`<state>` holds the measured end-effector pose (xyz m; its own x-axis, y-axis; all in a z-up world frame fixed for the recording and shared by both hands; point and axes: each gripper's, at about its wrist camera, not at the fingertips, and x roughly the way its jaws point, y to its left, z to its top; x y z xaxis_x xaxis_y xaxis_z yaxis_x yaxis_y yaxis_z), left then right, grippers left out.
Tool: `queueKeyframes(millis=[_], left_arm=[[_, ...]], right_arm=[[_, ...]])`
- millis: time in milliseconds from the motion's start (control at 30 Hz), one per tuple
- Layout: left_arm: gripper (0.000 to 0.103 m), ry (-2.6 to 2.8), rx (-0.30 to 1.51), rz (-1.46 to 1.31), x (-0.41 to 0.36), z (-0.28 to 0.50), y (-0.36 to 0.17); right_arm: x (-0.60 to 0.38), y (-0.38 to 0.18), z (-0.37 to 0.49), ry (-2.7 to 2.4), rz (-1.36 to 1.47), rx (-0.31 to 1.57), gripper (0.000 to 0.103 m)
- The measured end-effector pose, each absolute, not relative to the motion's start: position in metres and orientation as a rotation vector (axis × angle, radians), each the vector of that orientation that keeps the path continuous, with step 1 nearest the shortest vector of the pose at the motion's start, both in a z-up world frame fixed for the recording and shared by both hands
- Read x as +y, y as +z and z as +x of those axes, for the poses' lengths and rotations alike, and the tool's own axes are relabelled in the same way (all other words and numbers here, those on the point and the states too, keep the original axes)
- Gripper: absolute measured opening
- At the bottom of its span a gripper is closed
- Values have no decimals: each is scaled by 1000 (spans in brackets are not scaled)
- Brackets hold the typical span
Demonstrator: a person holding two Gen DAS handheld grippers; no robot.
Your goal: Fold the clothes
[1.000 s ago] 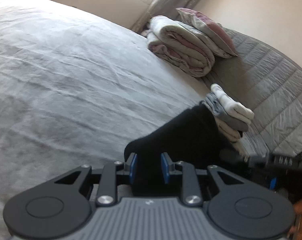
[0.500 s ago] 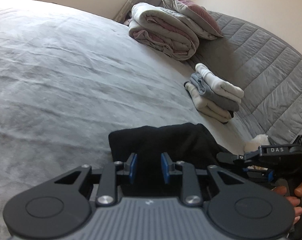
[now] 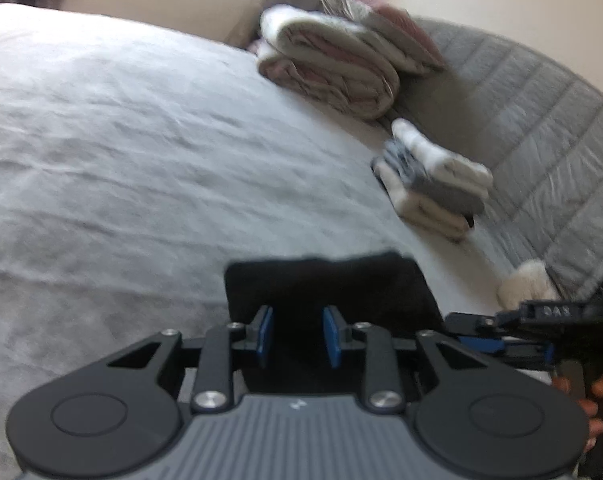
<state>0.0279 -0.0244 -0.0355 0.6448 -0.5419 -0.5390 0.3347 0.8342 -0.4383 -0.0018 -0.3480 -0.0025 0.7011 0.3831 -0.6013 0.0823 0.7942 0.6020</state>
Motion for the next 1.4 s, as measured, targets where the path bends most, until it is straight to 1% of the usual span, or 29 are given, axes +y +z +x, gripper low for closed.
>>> queueKeyframes(millis=[100,267,467,500,533,567,633,733,900,1000,1100,1233,1400], left_arm=[[27,-455,668,-282,-25,27,-29],[26,-419,602,-233,-37,33,-27],[26,-407,594,-152,-66,45,-42],[26,-400,595,-132,-70,47,-45],[26,-393,598,-113,-74,49,-48],[26,-386,601,-101,-76,51,-52],[26,-374,616,-87,-77,57,-59],[28,-346,640,-93,-76,66,-63],[30,-330,686,-134,-72,69,-54],[30,-329,682,-143,-66,58,-40],[30,-365,669,-152,-59,40,-27],[29,-412,673,-150,-55,15,-25],[29,-408,711,-137,-56,-11,-39]], right_arm=[[-333,7,-4,157,508,645,36],[-289,1,4,219,214,497,36],[-271,-17,20,258,130,504,35],[-271,-20,24,244,115,521,35],[-271,-22,28,229,100,540,31],[-273,-29,34,218,109,575,29],[-279,-42,46,198,132,651,27],[-293,-44,49,215,213,662,26],[-306,-38,39,242,267,655,26],[-317,-29,30,277,330,645,27],[-327,-19,19,320,385,627,29],[-332,-10,4,380,448,614,29],[-318,-12,-7,380,328,675,29]])
